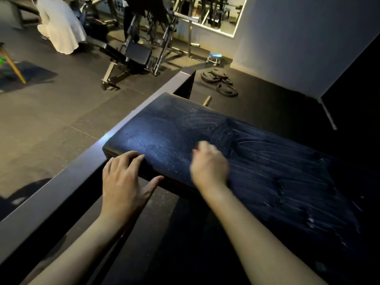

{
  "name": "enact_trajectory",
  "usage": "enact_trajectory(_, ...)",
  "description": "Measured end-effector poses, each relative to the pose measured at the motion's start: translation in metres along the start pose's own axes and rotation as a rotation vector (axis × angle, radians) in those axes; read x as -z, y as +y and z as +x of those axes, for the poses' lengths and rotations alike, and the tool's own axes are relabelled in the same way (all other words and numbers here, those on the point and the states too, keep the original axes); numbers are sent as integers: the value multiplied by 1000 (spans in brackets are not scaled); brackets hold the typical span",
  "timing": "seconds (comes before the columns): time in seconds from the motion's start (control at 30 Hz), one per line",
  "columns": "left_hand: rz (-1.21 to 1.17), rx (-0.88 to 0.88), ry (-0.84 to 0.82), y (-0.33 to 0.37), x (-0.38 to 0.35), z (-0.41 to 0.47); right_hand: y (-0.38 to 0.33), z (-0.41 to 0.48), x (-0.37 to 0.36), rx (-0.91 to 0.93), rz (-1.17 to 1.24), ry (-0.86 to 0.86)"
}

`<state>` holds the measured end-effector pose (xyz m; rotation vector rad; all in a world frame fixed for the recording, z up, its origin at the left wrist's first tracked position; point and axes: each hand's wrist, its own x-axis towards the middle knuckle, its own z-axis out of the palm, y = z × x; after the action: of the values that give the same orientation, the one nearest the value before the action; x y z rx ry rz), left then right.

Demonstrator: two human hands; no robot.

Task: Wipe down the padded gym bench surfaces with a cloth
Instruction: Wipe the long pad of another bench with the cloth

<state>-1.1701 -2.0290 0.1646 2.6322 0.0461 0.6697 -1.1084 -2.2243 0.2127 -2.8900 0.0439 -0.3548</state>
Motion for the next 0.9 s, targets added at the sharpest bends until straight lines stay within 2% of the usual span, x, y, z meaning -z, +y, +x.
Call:
enact_trajectory(0.1,17,82,-17,-15,-1,6,-75,0,-11,280,116,-115)
enact_trajectory(0.17,27,125,-23,-20,0,8,-73,0,-5,369,141,-132)
enact_trajectory(0.23,28,135,-21,-19,1,11,-29,7,3,281,91,-73)
enact_trajectory(0.3,38,129,-19,-20,1,13,35,24,14,87,-12,5)
enact_trajectory(0.4,64,125,-38,-20,3,14,117,50,37,-234,-126,18)
enact_trajectory(0.43,72,119,-36,-20,3,14,125,58,38,-294,-153,19)
enact_trajectory(0.5,75,86,-26,-21,4,13,107,72,25,-289,-167,31)
enact_trajectory(0.63,10,36,11,-30,8,21,-6,84,-22,58,-19,-23)
enact_trajectory(0.73,-13,122,25,-40,11,28,-75,56,-26,413,142,-136)
enact_trajectory(0.83,22,208,-42,-47,11,31,-69,33,-16,778,220,-212)
enact_trajectory(0.9,50,229,-89,-47,12,34,-41,60,-19,752,195,-195)
